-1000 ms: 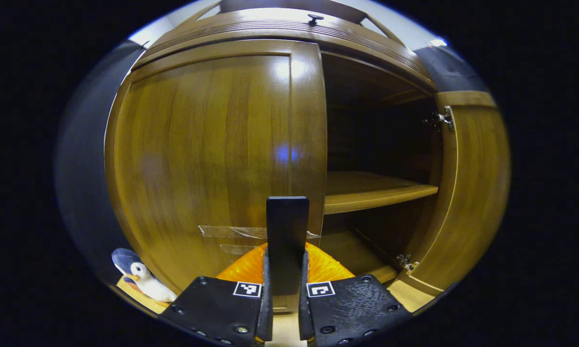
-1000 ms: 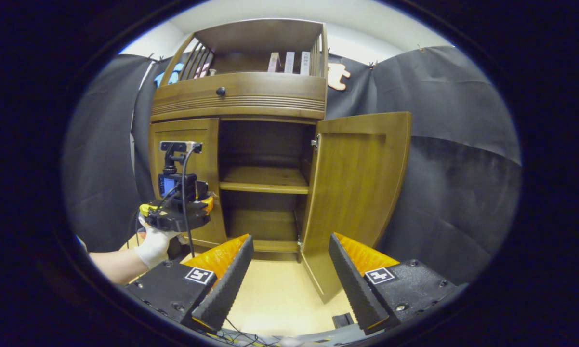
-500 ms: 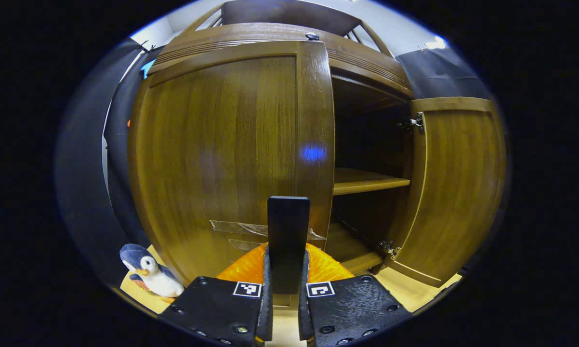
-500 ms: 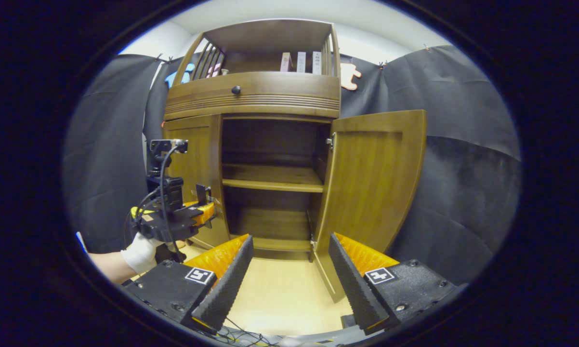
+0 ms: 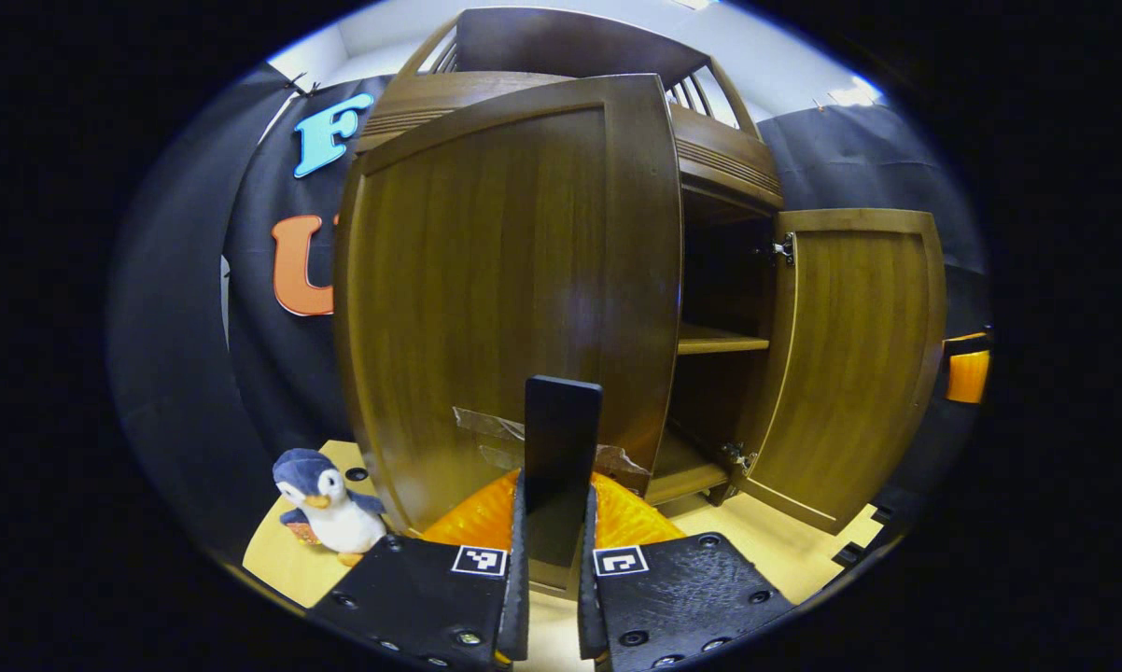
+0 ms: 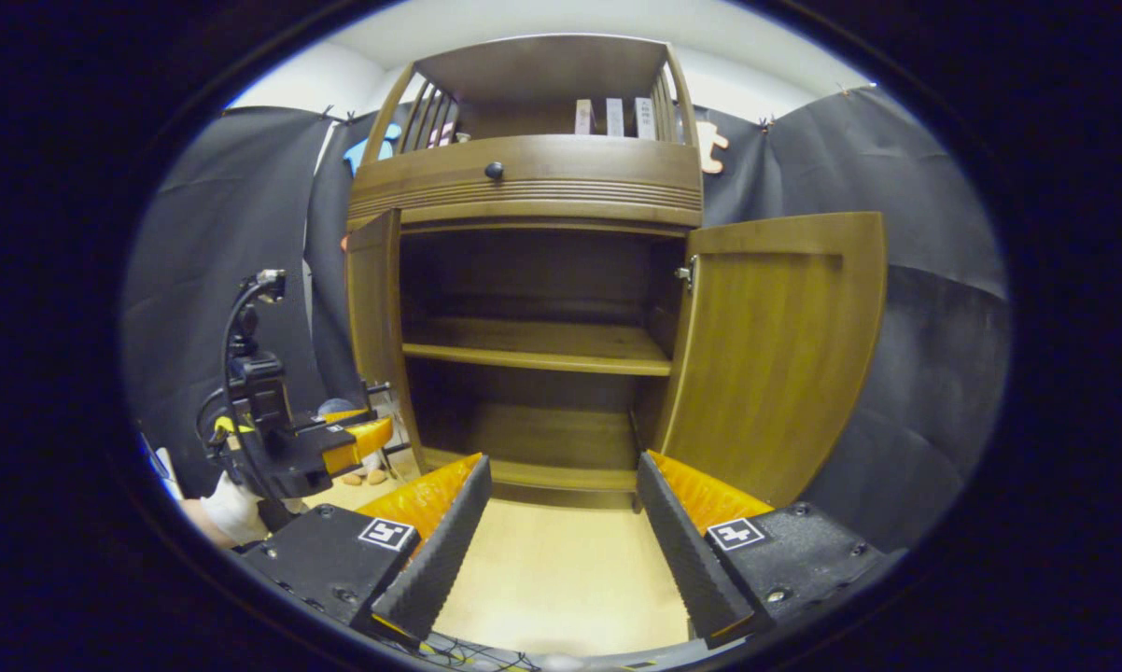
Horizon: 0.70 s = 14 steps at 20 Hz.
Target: Open the right door of the double-door shoe cabinet with the right hand, and open the left door with the left hand.
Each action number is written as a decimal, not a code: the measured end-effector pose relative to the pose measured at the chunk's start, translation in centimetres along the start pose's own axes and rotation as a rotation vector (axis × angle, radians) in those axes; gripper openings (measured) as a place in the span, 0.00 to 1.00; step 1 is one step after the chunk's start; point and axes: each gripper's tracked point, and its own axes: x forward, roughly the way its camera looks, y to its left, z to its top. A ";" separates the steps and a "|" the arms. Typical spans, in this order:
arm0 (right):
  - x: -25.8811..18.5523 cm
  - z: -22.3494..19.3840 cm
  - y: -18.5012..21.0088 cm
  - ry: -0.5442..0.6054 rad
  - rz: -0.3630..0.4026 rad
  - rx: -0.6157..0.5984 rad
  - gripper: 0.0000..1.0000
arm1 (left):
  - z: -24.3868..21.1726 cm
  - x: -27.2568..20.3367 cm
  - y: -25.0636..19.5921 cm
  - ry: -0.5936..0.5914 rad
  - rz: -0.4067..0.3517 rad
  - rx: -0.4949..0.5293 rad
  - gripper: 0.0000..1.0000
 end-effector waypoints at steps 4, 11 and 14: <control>0.6 -0.2 1.7 0.009 0.036 0.000 0.99 | -0.4 -2.7 1.9 0.006 0.036 0.008 0.19; 1.2 -0.7 5.6 0.016 0.105 -0.001 1.00 | -1.3 -7.8 7.9 0.007 0.158 -0.023 0.00; 1.4 -0.9 7.0 0.024 0.132 0.001 0.99 | -1.2 -9.8 12.1 -0.005 0.270 -0.012 0.00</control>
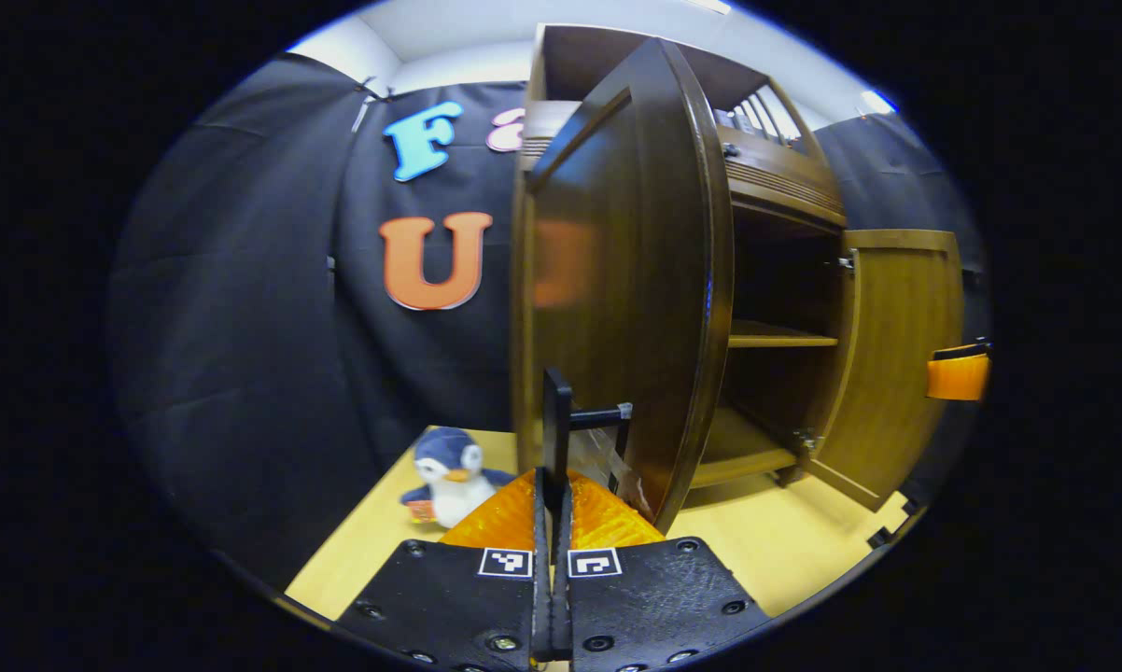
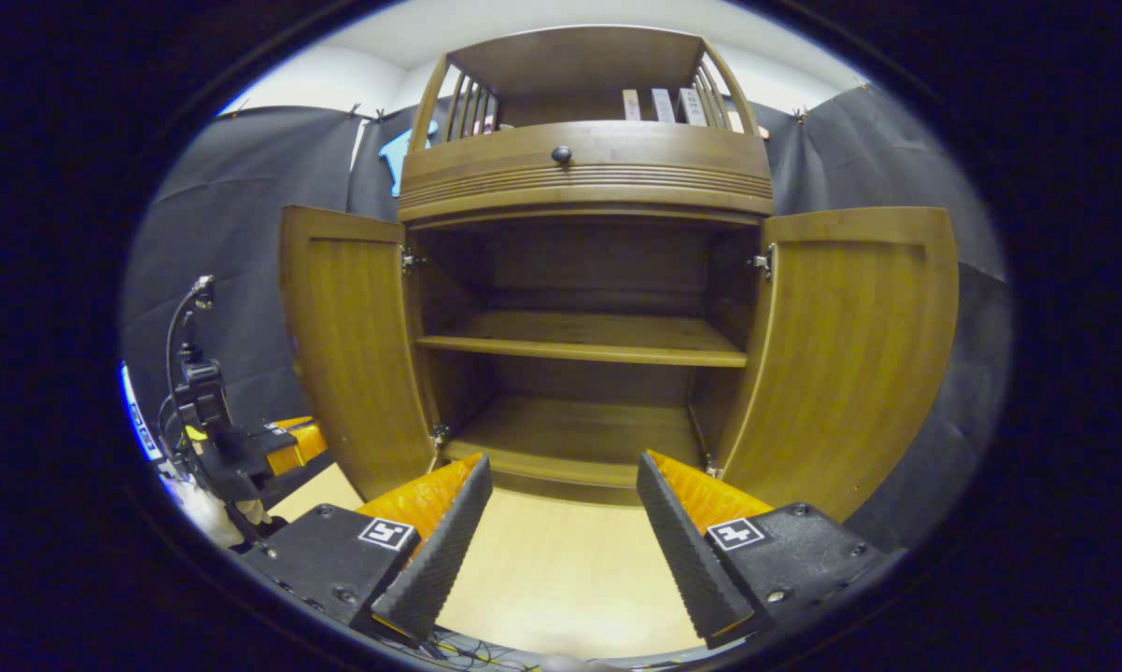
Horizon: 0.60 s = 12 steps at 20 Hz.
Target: Open the right door of the double-door shoe cabinet with the right hand, and open the left door with the left hand.
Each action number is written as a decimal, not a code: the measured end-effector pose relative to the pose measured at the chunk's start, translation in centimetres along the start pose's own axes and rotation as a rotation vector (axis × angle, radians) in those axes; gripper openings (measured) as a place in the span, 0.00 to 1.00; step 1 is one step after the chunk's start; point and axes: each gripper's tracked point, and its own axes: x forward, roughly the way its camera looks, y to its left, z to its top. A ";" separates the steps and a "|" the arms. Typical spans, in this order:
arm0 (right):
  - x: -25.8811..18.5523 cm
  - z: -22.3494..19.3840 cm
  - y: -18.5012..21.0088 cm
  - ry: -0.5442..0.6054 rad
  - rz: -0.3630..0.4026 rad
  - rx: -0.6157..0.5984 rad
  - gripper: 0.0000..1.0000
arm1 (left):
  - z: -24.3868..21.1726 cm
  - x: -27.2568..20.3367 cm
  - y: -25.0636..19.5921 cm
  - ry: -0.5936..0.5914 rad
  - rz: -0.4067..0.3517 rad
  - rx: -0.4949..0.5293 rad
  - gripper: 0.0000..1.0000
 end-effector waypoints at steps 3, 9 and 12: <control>0.1 -0.1 1.3 0.005 0.020 -0.013 0.99 | 1.5 0.1 2.3 -0.055 -0.008 0.006 0.00; 0.1 -0.2 1.6 0.008 0.018 -0.009 1.00 | 1.5 0.2 2.4 -0.068 -0.045 0.038 0.00; 0.1 -0.4 1.2 0.012 0.005 -0.002 1.00 | 1.6 0.3 2.4 -0.074 -0.063 0.044 0.00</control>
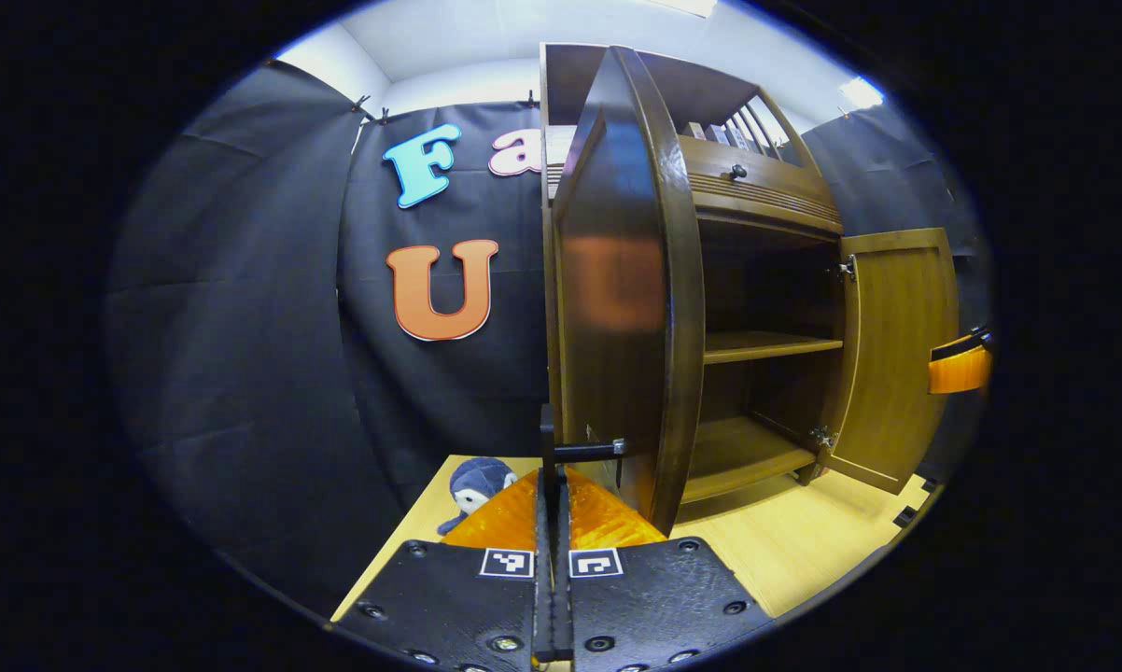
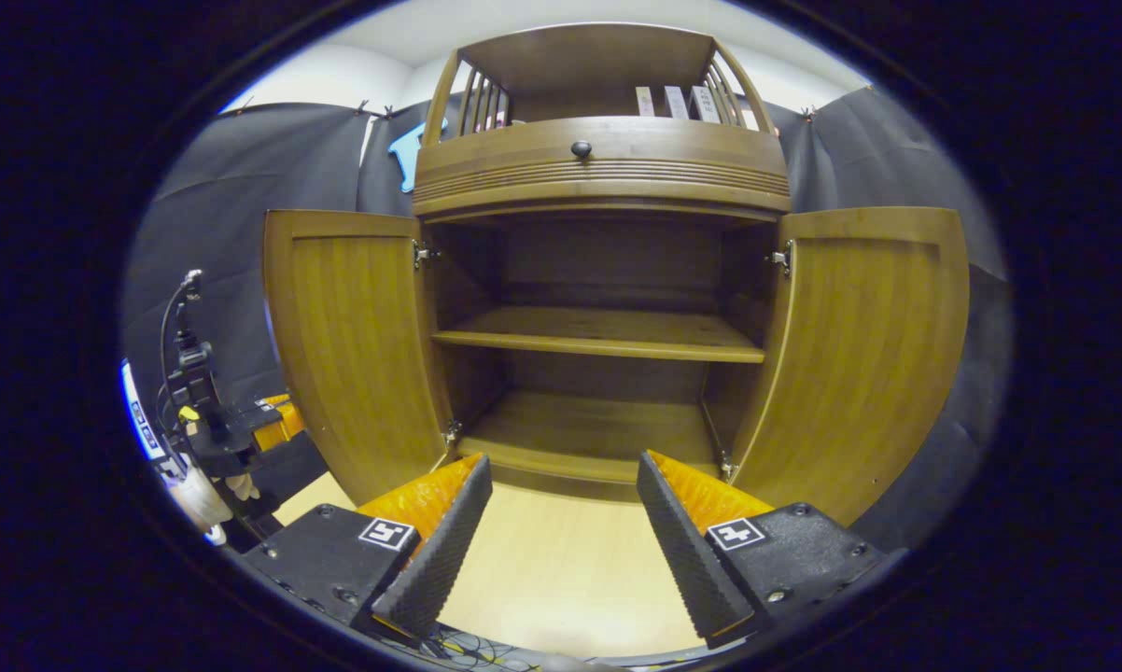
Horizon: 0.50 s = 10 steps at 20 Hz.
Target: Open the right door of the double-door shoe cabinet with the right hand, and open the left door with the left hand.
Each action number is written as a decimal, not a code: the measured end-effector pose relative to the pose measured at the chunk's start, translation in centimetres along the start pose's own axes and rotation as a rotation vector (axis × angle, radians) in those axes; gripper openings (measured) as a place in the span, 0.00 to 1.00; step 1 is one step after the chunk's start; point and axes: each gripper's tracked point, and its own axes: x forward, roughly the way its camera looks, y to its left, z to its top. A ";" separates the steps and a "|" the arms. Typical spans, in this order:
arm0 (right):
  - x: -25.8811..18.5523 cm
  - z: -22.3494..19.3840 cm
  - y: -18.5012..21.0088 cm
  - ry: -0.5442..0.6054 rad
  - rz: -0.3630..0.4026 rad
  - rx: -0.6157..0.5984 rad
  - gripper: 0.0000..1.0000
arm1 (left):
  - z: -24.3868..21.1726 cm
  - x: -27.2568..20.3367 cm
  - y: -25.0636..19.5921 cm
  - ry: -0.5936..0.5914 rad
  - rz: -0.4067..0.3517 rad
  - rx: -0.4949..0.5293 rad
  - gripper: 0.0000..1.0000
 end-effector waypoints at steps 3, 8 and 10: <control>0.2 -0.1 -0.2 0.004 -0.009 0.007 1.00 | 0.1 0.0 0.1 -0.004 -0.016 -0.028 0.00; 0.3 -0.4 -0.1 0.012 -0.014 0.018 1.00 | -0.3 0.1 2.6 -0.016 -0.072 -0.046 0.00; 0.3 -0.5 -0.1 0.014 -0.016 0.019 1.00 | -0.3 0.3 3.2 -0.017 -0.101 -0.052 0.00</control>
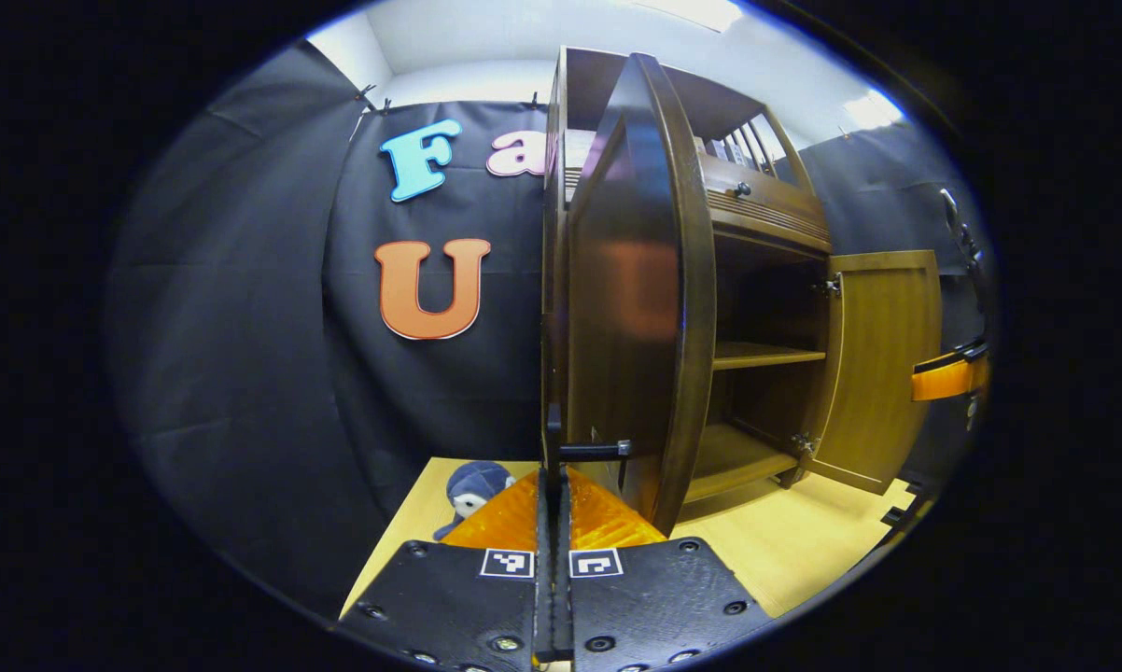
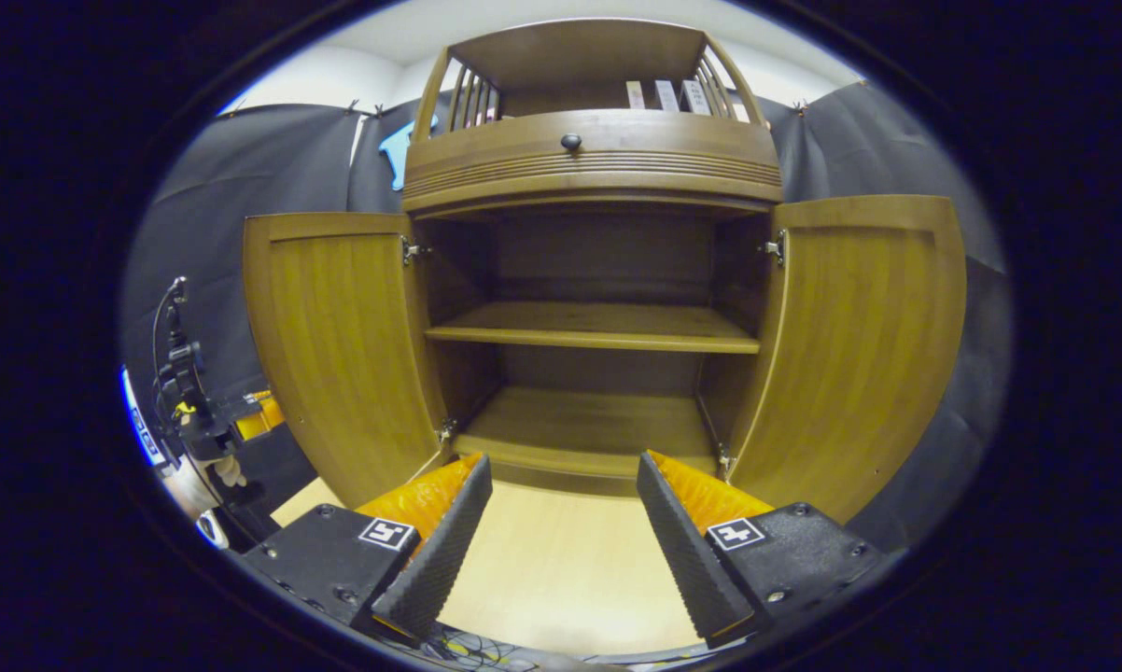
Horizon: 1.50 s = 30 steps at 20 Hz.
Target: Open the right door of the double-door shoe cabinet with the right hand, and open the left door with the left hand.
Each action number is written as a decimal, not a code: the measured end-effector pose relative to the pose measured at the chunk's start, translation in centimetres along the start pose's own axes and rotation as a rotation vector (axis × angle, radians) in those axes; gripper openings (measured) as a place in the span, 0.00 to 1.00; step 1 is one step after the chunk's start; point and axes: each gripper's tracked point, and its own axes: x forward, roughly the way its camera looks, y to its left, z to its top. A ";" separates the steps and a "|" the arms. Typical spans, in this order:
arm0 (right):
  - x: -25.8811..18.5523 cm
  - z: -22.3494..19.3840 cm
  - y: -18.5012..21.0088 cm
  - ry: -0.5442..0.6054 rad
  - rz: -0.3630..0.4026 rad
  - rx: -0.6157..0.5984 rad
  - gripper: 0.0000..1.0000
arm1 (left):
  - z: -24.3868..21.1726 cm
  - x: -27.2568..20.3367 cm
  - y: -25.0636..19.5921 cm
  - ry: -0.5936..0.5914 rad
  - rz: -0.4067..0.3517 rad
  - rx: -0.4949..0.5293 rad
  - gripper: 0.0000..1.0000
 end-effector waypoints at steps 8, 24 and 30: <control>-0.1 -0.5 0.2 0.017 0.000 0.004 0.99 | 0.1 0.6 1.5 0.014 -0.201 0.007 0.00; 0.3 1.3 -2.9 -0.026 -0.044 0.020 0.99 | 3.5 -7.8 5.7 0.051 0.199 -0.111 0.95; 0.1 3.1 -6.2 -0.055 -0.082 0.010 0.99 | 10.1 -8.8 -1.6 -0.039 0.308 -0.035 0.95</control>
